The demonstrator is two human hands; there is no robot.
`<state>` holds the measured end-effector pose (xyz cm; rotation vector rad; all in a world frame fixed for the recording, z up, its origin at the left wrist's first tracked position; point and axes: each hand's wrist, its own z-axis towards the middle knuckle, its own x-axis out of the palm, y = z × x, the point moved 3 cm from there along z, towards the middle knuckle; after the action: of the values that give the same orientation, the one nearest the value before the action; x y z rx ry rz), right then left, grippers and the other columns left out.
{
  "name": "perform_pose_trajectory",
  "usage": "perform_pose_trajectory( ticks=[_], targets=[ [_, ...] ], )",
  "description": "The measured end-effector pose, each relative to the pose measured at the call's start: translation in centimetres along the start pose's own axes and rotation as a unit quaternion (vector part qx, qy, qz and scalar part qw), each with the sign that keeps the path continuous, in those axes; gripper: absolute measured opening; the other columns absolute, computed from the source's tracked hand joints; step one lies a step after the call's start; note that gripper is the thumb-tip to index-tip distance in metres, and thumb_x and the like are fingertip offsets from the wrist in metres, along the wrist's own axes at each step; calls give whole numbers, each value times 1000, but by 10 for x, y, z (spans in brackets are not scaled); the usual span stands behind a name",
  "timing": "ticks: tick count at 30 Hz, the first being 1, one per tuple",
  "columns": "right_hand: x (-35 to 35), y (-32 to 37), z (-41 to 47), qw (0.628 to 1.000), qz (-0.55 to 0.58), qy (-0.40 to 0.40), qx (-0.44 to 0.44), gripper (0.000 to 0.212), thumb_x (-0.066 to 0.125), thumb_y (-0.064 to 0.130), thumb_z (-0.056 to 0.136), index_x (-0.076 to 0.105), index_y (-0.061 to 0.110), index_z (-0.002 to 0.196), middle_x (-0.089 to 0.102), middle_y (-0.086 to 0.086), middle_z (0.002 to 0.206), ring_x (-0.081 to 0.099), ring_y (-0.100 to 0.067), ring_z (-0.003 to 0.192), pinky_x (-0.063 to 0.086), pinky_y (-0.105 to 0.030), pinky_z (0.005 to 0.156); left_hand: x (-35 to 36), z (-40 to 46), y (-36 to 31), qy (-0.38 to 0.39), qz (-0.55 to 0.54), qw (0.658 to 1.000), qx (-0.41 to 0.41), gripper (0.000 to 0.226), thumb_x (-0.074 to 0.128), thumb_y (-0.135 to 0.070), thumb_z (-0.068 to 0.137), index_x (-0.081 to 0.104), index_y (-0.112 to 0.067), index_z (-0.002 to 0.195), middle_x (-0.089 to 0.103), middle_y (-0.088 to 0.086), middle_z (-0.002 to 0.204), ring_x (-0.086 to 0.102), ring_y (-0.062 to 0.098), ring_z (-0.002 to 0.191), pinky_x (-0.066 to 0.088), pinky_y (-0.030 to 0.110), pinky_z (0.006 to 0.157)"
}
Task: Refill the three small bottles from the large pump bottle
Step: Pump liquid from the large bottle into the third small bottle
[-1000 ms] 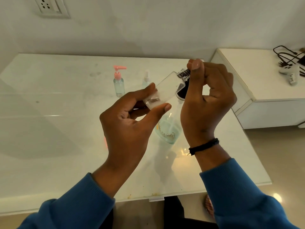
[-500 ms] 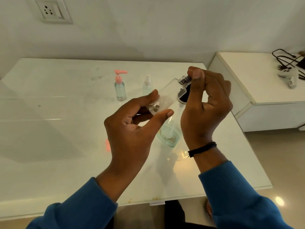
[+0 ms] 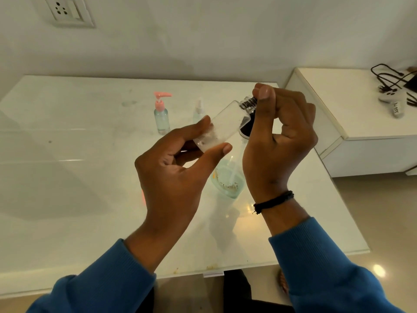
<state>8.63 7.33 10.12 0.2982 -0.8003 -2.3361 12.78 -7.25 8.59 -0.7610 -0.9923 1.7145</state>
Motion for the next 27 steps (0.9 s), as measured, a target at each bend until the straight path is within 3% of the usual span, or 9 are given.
perform_pose_trajectory(
  ticks=[12,17,27],
  targets=[
    [0,-2,-2,1000,-3,2,-7,17,62,13,99,76,9,90,67,10,89,59,-15,83,48,-52,72,2,-1,-1,4,1,1000,-6,41,86,-15,80,73,-7,117,74,-4,113,72,4,101,58,16,82],
    [0,-1,3,1000,-9,5,-14,19,63,14,99,76,9,87,68,11,88,61,-20,81,47,-46,73,3,-1,-2,5,-1,1000,-7,41,86,-17,80,72,-10,118,73,-7,113,71,1,102,57,13,80],
    [-2,-2,1,1000,-3,3,-6,18,62,14,100,77,9,91,72,5,91,61,-13,85,49,-47,74,3,-1,-1,6,-1,1000,-8,41,86,-19,80,73,-10,117,73,-8,112,72,1,101,58,15,80]
  ],
)
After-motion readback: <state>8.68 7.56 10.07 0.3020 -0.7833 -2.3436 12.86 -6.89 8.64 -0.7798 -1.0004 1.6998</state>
